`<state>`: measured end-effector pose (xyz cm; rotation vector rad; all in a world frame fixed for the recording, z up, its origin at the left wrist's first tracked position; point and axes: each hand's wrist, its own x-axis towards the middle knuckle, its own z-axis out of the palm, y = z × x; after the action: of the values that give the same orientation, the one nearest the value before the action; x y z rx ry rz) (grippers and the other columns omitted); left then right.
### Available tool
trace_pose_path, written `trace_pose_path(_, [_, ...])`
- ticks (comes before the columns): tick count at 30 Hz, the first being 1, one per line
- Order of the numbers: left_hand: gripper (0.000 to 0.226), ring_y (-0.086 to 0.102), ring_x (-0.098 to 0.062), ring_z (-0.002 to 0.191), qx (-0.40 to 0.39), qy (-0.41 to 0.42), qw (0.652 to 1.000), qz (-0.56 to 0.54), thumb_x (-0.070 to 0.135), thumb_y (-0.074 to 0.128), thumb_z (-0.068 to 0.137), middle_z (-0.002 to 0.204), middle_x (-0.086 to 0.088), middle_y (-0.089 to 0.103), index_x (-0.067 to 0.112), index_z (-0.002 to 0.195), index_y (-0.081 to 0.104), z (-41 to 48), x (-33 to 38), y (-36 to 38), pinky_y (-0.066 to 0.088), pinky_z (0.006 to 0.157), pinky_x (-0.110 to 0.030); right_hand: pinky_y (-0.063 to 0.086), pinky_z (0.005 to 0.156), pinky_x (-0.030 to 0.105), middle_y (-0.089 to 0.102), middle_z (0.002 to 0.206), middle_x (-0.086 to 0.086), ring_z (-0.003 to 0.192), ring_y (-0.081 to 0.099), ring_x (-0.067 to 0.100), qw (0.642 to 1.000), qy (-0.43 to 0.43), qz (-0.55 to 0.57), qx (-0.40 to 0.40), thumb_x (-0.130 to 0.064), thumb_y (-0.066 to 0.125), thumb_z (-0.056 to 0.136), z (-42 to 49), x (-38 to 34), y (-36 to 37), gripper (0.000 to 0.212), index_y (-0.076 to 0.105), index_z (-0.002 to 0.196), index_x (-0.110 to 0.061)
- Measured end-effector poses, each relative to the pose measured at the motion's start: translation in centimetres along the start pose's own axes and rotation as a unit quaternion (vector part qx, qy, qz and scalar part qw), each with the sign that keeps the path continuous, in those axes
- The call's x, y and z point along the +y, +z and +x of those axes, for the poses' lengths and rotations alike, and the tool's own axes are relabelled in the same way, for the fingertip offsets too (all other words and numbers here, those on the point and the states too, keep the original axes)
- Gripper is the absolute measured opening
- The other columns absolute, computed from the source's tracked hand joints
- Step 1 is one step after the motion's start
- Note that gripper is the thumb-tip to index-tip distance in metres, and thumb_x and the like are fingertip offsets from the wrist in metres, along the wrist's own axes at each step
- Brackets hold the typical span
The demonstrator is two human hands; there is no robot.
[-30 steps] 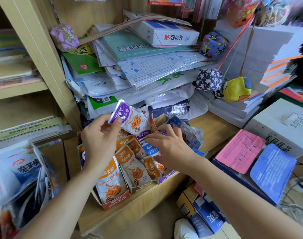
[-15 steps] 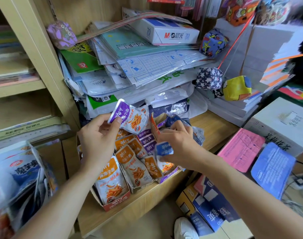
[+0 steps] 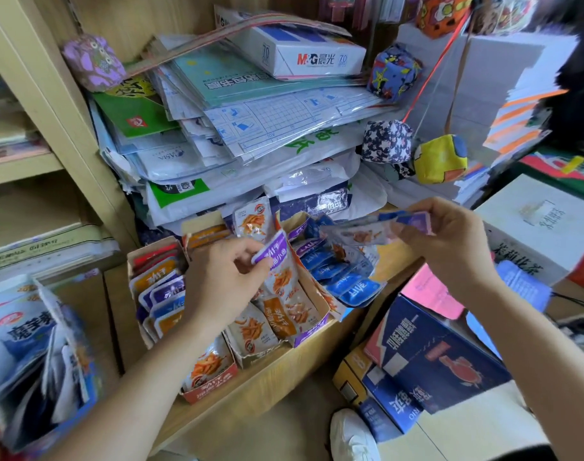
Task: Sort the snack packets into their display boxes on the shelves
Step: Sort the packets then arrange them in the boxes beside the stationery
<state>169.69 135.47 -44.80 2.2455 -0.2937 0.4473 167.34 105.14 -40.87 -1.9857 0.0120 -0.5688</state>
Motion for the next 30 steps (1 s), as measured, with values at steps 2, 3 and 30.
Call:
trace_pose_path(2, [0.013,0.063,-0.001,0.066,-0.057,-0.002,0.995,0.076,0.04,0.08,0.081,0.07,0.02,0.068,0.029,0.089,0.077,-0.2,0.5,0.7,0.053,0.06,-0.029,0.05,0.061,0.02,0.073,0.078,-0.006,0.065,0.064,0.007,0.999,-0.001,0.002,0.036,-0.01,0.082,0.081,0.0,0.1,0.1,0.017,0.07,0.082,-0.022])
trace_pose_path(3, [0.016,0.06,-0.004,0.07,-0.076,0.004,0.99,0.121,0.043,0.08,0.081,0.068,0.021,0.065,0.029,0.089,0.077,-0.2,0.7,1.1,0.051,0.067,-0.03,0.05,0.059,0.021,0.073,0.078,-0.005,0.065,0.064,0.008,0.999,-0.004,-0.009,0.045,-0.012,0.081,0.082,0.0,0.1,0.2,0.014,0.07,0.082,-0.02])
trace_pose_path(30, [0.032,0.041,-0.022,0.114,-0.047,-0.001,0.978,0.204,0.066,0.071,0.078,0.116,0.018,0.06,0.047,0.104,0.073,5.3,1.1,6.1,0.022,0.082,-0.036,0.045,0.059,0.03,0.07,0.078,-0.001,0.066,0.059,0.017,0.982,-0.084,-0.171,0.007,-0.021,0.074,0.09,-0.6,3.0,5.9,0.011,0.072,0.099,-0.013])
